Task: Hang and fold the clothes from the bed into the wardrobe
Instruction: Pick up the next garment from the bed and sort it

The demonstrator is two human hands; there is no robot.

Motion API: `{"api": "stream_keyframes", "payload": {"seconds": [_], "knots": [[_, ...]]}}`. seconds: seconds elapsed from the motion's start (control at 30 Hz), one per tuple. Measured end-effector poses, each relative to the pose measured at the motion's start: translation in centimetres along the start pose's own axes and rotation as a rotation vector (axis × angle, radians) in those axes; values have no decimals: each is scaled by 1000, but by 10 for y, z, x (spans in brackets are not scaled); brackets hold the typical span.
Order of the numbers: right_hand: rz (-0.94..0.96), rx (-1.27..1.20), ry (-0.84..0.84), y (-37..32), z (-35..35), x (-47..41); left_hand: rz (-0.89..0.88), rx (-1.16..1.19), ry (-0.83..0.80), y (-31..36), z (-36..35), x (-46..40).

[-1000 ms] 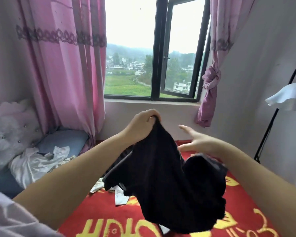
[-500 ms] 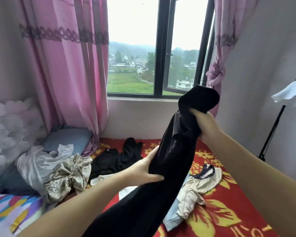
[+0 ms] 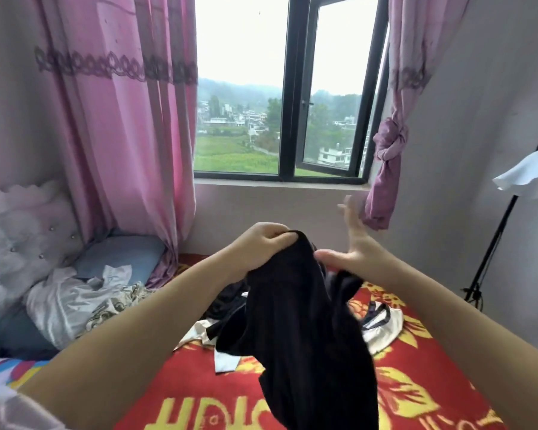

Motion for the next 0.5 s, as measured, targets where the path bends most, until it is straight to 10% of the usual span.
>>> {"api": "stream_keyframes", "payload": {"seconds": [0.1,0.33,0.5], "knots": [[42,-113,-150,-23,-32,0,-9,-77,-125,16,-14,-7],[-29,-445,90,-22,-18,2,89,-73,-338,-35,-4,14],[-148,-578,55,-14,2,-1,6,65,-21,-52,8,27]]}}
Point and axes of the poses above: each hand's wrist, its own x-axis away from the middle knuckle, its own z-axis out of the back of the hand, y = z × x, the point moved 3 cm from there along -x, towards the middle knuckle, and after that the axes turned 4 degrees about -x, right-handed, at the moved point
